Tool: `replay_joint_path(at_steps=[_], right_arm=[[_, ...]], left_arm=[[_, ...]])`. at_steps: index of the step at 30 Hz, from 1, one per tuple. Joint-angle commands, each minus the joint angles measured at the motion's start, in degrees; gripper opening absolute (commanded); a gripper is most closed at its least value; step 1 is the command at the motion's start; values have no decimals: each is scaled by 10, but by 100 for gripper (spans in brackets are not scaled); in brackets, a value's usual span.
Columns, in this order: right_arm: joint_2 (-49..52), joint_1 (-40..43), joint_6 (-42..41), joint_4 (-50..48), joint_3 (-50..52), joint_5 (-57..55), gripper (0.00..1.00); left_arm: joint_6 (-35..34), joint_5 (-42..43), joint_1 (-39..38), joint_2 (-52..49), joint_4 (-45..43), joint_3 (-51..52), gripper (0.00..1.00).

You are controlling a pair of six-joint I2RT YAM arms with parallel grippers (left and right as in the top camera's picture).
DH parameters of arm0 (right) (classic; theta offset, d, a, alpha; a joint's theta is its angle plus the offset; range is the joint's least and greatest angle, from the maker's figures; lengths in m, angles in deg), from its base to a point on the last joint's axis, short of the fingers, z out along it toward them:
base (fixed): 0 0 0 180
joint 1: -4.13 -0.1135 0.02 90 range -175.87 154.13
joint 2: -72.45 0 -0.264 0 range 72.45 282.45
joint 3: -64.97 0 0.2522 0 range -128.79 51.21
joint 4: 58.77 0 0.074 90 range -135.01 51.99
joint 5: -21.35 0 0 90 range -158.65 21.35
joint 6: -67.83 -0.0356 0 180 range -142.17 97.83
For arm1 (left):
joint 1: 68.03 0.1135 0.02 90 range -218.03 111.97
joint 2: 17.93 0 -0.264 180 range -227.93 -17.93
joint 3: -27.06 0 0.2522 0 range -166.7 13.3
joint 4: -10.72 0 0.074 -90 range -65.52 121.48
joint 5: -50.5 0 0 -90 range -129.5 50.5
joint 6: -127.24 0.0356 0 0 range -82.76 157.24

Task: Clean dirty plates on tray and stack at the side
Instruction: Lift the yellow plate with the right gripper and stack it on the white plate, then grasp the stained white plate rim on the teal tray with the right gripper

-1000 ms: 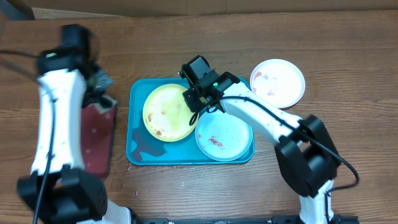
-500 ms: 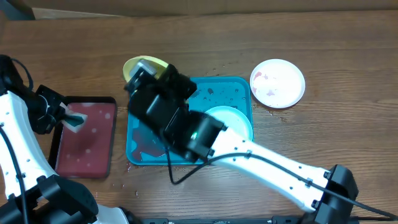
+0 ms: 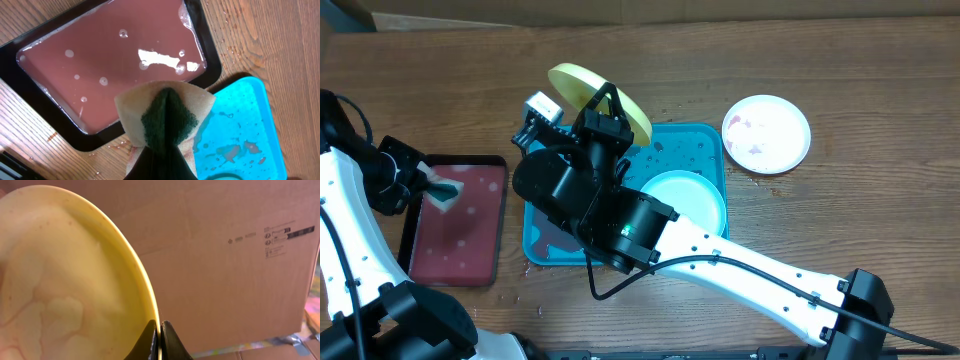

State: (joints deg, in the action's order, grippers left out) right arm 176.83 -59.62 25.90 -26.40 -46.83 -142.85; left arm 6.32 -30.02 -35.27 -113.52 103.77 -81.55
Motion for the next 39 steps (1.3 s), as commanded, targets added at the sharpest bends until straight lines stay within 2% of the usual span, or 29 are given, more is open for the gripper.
replay_joint_path(at_steps=[1,4,5,6,9,11,13,17,20,23,27,31,38,39], right_arm=[[-7,21,-84,14,-7,-12,4],[-7,64,-222,88,-7,28,3],[-7,91,-295,138,-7,66,3],[-7,106,-332,165,-7,94,3],[-16,191,-474,264,-7,276,3],[-26,284,-570,308,-7,451,3],[-28,362,-610,327,-7,574,4],[-14,561,-625,370,-6,796,4],[4,657,-613,390,-5,862,4],[20,713,-584,394,7,885,4],[28,732,-561,380,38,877,4],[31,731,-575,344,81,822,4],[31,731,-588,288,152,813,4],[31,731,-588,279,160,813,9]], left_arm=[[18,9,2,0,0,3,4],[23,11,2,0,1,3,4],[23,11,2,0,2,3,4],[23,11,2,0,2,3,4],[26,11,2,0,2,3,4],[26,11,2,0,2,3,4],[26,11,2,0,2,3,4],[26,11,2,0,2,3,4],[26,11,1,0,1,3,4],[26,11,-3,0,-3,3,4],[26,11,-12,0,-9,3,4],[27,11,-13,0,-9,3,4],[27,11,-13,0,-9,3,4],[27,11,-13,0,-9,3,4]])
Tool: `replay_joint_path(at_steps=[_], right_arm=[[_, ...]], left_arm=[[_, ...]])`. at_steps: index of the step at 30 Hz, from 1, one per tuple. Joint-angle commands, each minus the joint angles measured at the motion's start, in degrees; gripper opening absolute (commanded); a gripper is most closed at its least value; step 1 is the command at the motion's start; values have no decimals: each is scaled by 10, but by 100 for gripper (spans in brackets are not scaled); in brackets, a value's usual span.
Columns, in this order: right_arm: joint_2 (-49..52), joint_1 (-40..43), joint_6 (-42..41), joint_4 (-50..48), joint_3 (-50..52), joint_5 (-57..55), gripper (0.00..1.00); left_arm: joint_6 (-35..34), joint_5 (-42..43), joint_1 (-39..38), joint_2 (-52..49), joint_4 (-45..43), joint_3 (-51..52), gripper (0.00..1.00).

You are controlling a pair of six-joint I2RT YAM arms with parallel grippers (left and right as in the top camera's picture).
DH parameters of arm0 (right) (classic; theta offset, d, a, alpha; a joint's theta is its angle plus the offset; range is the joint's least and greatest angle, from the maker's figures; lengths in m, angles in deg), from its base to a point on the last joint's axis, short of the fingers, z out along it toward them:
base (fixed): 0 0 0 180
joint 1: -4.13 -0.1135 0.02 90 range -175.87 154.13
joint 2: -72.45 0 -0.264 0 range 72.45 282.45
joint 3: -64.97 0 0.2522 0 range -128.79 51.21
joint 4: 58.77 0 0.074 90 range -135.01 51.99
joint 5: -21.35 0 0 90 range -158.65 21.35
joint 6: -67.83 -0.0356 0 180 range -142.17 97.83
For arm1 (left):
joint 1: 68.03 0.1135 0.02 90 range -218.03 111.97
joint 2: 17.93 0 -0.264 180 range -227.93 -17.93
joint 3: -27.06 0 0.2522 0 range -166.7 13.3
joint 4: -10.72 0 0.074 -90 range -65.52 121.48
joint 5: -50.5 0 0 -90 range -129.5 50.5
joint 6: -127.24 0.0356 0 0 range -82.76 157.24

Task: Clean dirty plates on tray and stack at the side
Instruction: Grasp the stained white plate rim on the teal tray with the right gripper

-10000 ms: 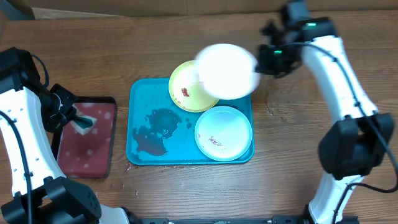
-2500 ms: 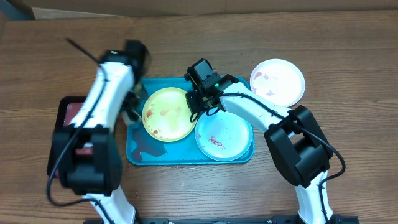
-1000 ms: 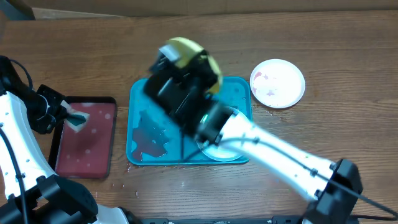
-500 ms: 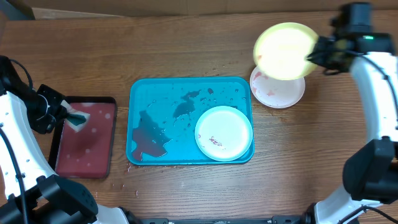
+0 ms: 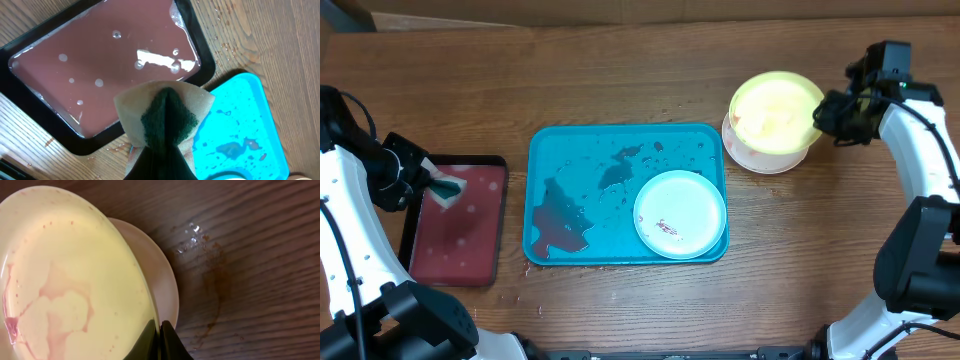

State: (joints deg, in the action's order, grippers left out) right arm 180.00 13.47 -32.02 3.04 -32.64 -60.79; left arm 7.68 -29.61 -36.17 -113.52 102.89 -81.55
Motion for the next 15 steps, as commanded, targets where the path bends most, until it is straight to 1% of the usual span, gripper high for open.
replay_joint_path(at_steps=[1,3,4,5,6,9,12,13,15], right_arm=[[0,0,-8,-21,24,-7,20],[0,0,-8,-26,31,0,54],[0,0,-6,-26,32,7,66],[0,-1,-3,-26,32,17,73],[0,-3,6,-28,32,35,77],[0,-16,55,-30,32,125,77],[0,-45,122,-18,32,219,73],[0,-81,167,1,32,240,70],[0,-122,212,20,32,230,67]], left_arm=[[13,7,-4,0,0,3,4],[13,7,-4,0,-1,3,4],[13,7,-4,0,-1,3,4],[13,7,-4,0,-2,3,4],[13,7,-4,0,-2,3,4],[13,7,-4,0,-3,3,4],[13,7,-4,0,-3,3,4],[13,7,-5,0,-3,3,4],[13,7,-5,0,-3,3,4]])
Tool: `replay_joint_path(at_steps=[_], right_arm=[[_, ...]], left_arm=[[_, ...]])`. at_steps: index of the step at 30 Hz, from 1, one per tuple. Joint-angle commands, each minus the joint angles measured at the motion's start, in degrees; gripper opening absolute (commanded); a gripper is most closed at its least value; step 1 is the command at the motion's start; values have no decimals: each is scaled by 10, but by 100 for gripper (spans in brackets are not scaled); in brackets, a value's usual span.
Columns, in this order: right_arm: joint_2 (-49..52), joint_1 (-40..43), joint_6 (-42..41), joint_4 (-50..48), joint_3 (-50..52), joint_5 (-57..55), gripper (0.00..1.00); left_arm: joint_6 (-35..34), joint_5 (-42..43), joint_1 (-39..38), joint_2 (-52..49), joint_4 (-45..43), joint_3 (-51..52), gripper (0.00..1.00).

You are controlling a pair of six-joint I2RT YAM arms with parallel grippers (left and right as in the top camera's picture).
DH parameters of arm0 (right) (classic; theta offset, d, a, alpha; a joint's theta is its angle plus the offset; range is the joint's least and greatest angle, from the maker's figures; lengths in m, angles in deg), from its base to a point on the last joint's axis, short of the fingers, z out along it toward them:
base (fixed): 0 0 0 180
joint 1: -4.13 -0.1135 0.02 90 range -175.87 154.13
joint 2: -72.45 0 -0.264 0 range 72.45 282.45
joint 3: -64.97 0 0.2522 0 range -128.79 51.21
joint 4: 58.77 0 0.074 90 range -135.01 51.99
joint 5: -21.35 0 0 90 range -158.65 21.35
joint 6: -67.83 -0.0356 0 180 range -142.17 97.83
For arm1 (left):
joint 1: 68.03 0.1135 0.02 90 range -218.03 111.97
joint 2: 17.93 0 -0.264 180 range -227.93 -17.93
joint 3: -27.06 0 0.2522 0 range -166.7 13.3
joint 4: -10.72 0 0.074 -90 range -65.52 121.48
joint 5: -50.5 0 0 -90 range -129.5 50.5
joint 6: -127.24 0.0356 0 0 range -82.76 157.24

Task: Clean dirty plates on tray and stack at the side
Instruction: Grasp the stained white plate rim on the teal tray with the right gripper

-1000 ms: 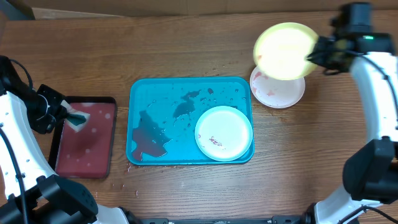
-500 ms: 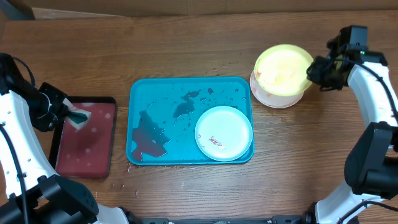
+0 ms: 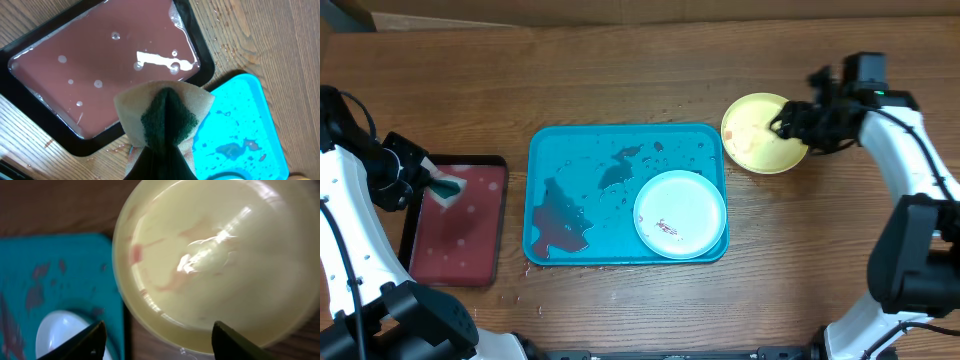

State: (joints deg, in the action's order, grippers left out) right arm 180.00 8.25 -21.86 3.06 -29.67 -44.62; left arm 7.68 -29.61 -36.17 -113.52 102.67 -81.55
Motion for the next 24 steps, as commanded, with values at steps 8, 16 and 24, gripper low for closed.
replay_joint_path(at_steps=[8,16,24], right_arm=[[0,-237,141,48,13,-172,67],[0,-284,186,33,67,-193,81],[0,-285,197,-10,81,-188,82]], left_arm=[[13,7,-5,0,0,3,4],[13,8,-5,0,2,3,4],[22,22,-5,0,0,3,4]])
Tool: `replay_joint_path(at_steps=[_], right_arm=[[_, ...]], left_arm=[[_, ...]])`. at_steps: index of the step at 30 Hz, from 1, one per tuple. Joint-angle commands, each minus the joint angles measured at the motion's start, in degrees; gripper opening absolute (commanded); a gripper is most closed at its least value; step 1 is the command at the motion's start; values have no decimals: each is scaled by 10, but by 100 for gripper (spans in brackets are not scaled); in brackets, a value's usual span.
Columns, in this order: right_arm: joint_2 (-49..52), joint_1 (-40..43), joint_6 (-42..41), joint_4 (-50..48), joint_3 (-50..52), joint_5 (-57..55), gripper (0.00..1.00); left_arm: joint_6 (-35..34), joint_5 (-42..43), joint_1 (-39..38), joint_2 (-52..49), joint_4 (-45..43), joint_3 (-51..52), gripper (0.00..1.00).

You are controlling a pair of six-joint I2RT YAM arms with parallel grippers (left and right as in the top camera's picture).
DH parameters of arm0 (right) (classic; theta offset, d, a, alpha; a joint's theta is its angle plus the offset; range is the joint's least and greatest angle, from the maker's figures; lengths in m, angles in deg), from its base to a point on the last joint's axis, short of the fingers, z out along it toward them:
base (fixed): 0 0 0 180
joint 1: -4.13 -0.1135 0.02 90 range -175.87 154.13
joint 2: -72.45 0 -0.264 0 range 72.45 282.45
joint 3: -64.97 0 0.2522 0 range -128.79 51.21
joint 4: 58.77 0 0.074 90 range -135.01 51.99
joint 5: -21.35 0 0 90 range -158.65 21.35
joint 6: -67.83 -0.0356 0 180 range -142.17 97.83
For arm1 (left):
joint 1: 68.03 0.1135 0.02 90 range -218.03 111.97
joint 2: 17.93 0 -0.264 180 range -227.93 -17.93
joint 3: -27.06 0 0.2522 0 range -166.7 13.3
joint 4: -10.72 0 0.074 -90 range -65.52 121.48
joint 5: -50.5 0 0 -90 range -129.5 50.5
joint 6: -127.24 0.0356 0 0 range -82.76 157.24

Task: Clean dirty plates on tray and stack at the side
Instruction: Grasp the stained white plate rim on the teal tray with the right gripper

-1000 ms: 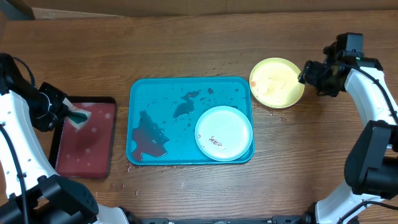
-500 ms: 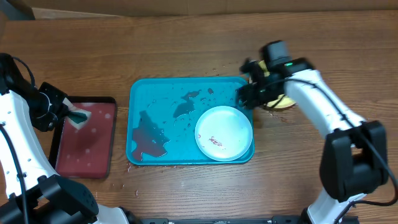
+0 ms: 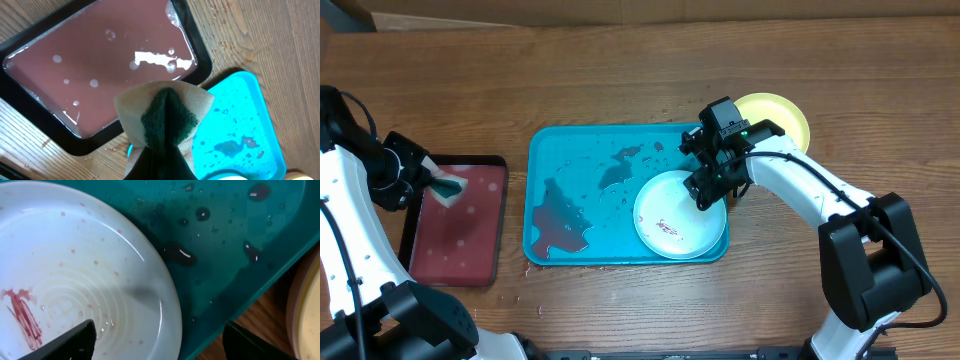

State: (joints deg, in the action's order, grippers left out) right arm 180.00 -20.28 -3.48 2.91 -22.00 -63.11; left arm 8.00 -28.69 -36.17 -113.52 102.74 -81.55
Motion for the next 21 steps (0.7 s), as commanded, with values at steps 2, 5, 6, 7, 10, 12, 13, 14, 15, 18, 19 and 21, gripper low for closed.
replay_joint_path(at_steps=[2,5,6,7,10,12,13,14,15,18,19,21], right_arm=[[0,-1,16,-12,4,1,82],[0,-1,24,-15,4,7,81],[0,-1,23,-16,4,7,81],[0,-1,23,-18,4,7,80],[0,-1,23,-21,4,7,79],[0,-1,23,-23,4,8,79],[0,-1,23,-23,4,8,79],[0,-1,23,-23,4,10,79],[0,-1,23,-24,4,10,79],[6,-1,23,-28,4,9,79],[11,-1,23,-28,4,9,79],[26,-1,21,-28,4,10,79]], left_arm=[[18,13,-5,0,-3,3,4],[18,13,-5,0,-4,3,4],[18,13,-5,0,-3,3,4],[18,13,-5,0,-3,3,4],[19,13,-5,0,-1,3,4],[21,13,-5,0,-1,3,4],[21,13,-5,0,-1,3,4],[21,13,-5,0,-1,3,4],[21,13,-5,0,-1,3,4],[21,13,-5,0,-1,3,4],[21,13,-4,0,-1,3,4],[21,13,-4,0,-1,3,4]])
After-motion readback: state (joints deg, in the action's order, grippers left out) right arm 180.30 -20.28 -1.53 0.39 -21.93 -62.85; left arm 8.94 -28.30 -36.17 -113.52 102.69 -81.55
